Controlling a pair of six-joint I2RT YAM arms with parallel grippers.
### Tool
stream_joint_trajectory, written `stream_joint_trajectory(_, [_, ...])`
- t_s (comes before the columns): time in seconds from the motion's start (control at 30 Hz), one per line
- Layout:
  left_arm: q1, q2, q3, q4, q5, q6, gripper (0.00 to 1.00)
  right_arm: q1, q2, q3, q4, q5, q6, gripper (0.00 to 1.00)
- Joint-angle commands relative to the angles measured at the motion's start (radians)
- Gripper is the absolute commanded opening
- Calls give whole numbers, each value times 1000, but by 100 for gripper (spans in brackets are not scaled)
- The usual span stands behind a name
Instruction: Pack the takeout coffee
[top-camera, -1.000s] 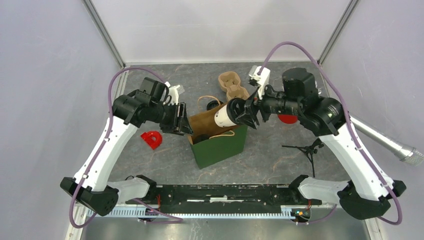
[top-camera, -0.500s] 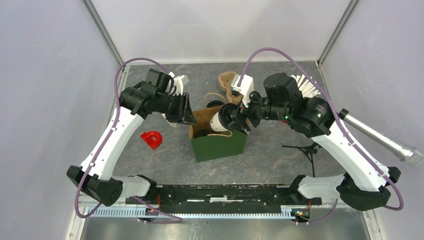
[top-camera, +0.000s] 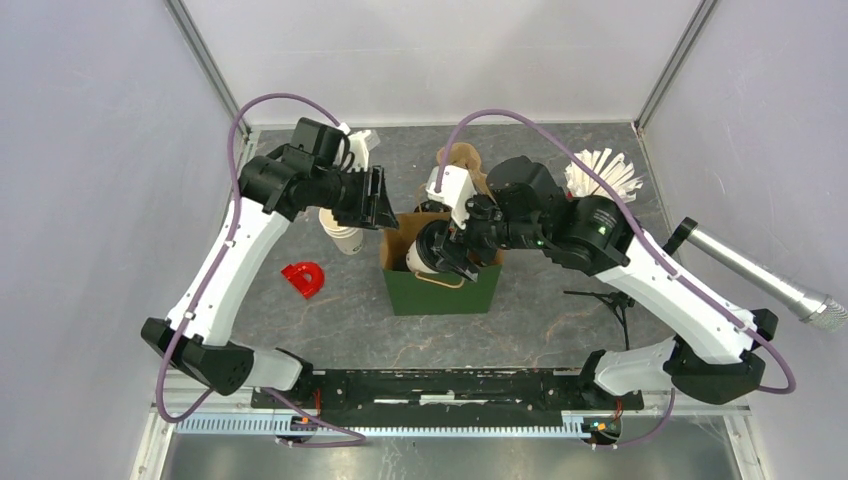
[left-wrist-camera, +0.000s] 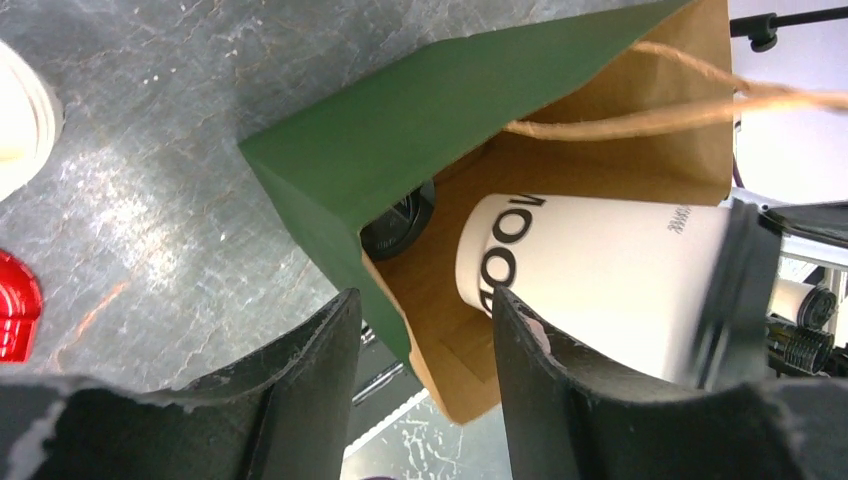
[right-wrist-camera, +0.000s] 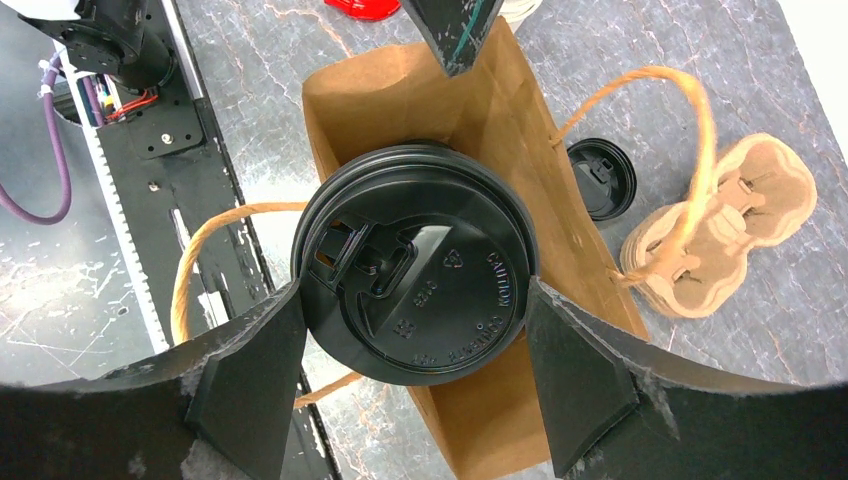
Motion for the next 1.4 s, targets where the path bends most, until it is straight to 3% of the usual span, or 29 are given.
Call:
stream_joint_trajectory(0.0, [-3, -29, 55, -135, -42, 33, 58, 25, 10, 43, 32, 26, -26, 72])
stream_joint_trajectory(0.33, [-5, -168, -159, -66, 58, -131, 58, 127, -39, -48, 80, 104, -66, 71])
stream_joint_trajectory(0.5, [-6, -228, -229, -8, 74, -193, 55, 232, -23, -52, 66, 223, -87, 71])
stream_joint_trajectory(0.83, [-25, -361, -380, -3, 206, -220, 52, 390, 16, -71, 83, 354, -60, 71])
stream_joint_trajectory(1.37, [-63, -468, -500, 117, 173, -318, 49, 523, -40, -194, 116, 484, -6, 71])
